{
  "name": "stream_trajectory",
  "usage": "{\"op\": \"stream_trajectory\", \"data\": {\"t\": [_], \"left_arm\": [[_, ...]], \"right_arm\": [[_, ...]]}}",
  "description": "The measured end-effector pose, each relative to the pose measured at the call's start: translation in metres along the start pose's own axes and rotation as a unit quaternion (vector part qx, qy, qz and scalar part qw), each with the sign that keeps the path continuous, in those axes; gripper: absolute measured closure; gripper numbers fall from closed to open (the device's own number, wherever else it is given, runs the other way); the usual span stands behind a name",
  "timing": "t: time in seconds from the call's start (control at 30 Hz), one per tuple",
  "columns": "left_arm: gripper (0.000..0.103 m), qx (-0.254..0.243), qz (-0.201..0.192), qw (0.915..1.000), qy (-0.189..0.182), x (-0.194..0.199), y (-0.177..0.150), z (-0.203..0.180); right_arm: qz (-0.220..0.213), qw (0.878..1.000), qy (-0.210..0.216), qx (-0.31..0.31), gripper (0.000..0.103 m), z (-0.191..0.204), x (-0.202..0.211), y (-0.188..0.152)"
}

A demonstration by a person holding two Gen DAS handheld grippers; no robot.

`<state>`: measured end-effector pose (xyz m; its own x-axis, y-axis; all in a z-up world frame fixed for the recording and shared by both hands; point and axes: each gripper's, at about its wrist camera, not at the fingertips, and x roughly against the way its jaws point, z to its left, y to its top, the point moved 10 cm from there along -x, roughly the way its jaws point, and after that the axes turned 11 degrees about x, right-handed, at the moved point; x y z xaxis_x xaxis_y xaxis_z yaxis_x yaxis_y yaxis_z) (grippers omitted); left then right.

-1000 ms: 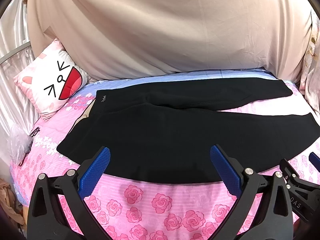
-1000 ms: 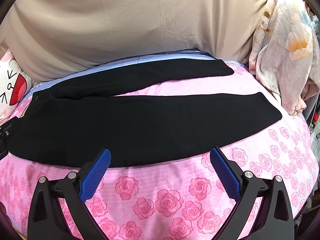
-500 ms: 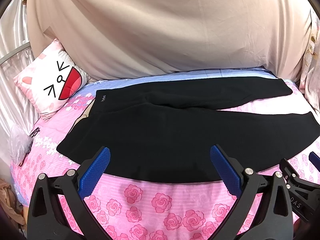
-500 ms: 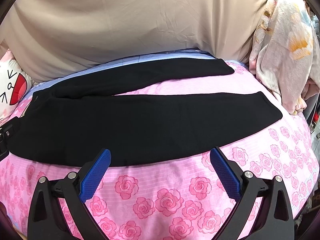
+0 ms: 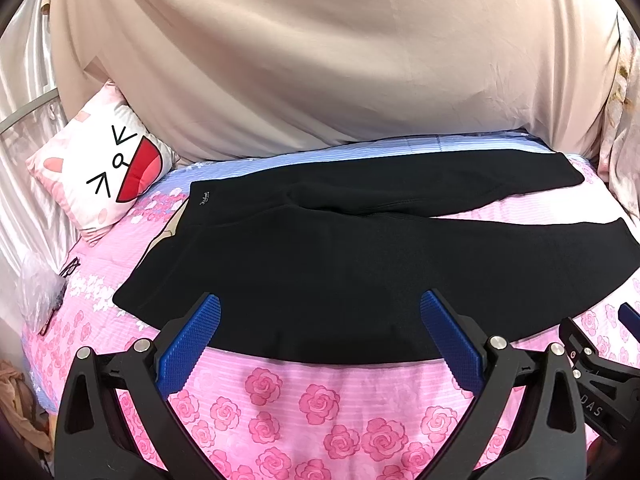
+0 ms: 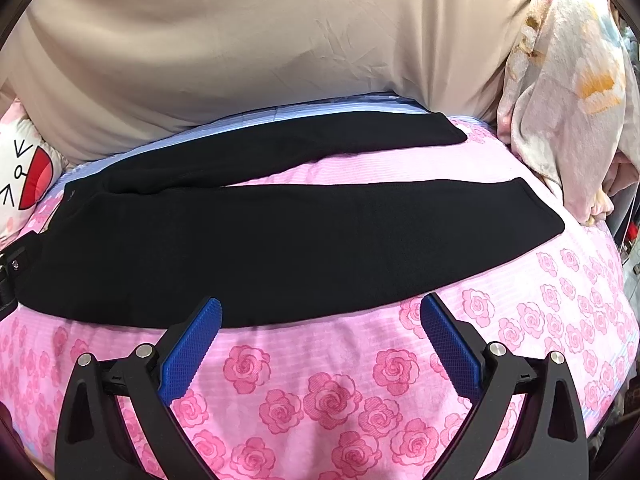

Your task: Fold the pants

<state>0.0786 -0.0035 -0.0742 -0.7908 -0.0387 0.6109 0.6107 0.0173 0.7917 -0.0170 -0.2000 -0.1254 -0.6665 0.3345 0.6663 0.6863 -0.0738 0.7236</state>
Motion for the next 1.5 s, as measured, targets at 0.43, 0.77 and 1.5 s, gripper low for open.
{"op": "stream_trajectory", "data": {"t": [0.43,0.77,1.5], "left_arm": [[0.005,0.007,0.02,0.9998,-0.001,-0.025,0.007,0.007],[0.005,0.08,0.025,0.9959,0.035,-0.144,0.092,0.093],[0.009,0.145,0.193,0.9685,0.063,-0.388,0.141,0.214]], "right_arm": [[0.007,1.0,0.024,0.0,0.005,-0.028,-0.016,0.015],[0.036,0.999,-0.003,-0.014,0.005,-0.163,-0.121,0.135],[0.098,0.994,0.003,-0.039,0.006,-0.287,-0.316,0.231]]}}
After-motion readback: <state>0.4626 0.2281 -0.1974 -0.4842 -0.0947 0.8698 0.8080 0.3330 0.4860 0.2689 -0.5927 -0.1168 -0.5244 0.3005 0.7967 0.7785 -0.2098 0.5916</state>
